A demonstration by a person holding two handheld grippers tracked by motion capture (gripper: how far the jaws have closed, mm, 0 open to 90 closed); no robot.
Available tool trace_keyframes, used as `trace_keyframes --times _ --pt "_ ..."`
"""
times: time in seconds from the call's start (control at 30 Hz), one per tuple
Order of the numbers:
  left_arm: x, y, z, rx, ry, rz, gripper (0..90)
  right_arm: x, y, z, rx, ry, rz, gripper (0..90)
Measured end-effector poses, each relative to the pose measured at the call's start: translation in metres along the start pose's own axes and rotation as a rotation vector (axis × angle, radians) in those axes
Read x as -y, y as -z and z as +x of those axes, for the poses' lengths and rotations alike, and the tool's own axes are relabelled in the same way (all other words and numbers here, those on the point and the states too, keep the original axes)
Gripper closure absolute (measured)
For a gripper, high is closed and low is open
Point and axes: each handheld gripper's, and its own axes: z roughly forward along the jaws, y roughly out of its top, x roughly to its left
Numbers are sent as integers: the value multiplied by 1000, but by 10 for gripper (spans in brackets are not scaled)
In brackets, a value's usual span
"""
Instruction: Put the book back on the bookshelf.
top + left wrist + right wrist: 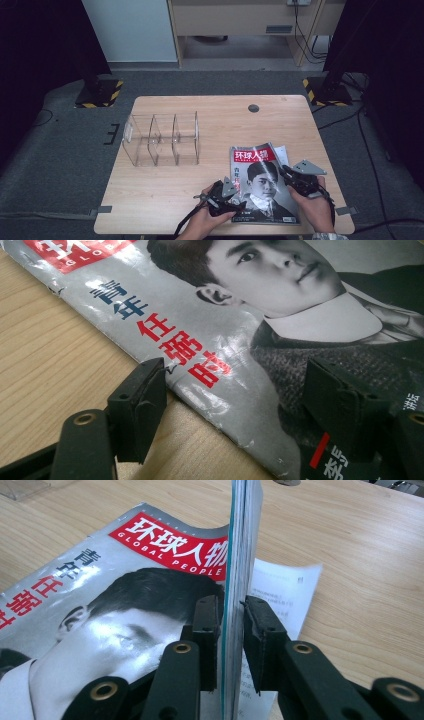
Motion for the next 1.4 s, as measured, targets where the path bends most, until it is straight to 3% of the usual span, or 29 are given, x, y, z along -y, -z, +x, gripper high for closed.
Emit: trace_keyframes --times 0.2,0.37,0.53,0.9,1.0,1.17,1.23,1.3,1.4 --pt "0 0 0 0 0 0 252 0 -1 1 -30 0 -9 732" --pt "0 0 0 -1 1 0 252 1 -5 4 -52 -8 3 569" --pt "0 0 0 -1 1 0 252 6 -10 0 -64 -69 39 495" --pt "0 0 0 -1 1 -1 252 20 -20 -10 -97 -161 133 494" --pt "0 0 0 0 2 -1 251 21 -20 -12 -111 -162 135 493" --pt "0 0 0 0 2 0 251 17 -14 -14 -146 -180 90 610" --pt "0 0 0 0 1 0 252 17 -13 -15 -170 -188 69 613" --pt "0 0 0 0 1 -1 251 19 -16 -13 -191 -198 93 595" --pt "0 0 0 0 0 0 251 21 -21 -8 -186 -162 138 525"
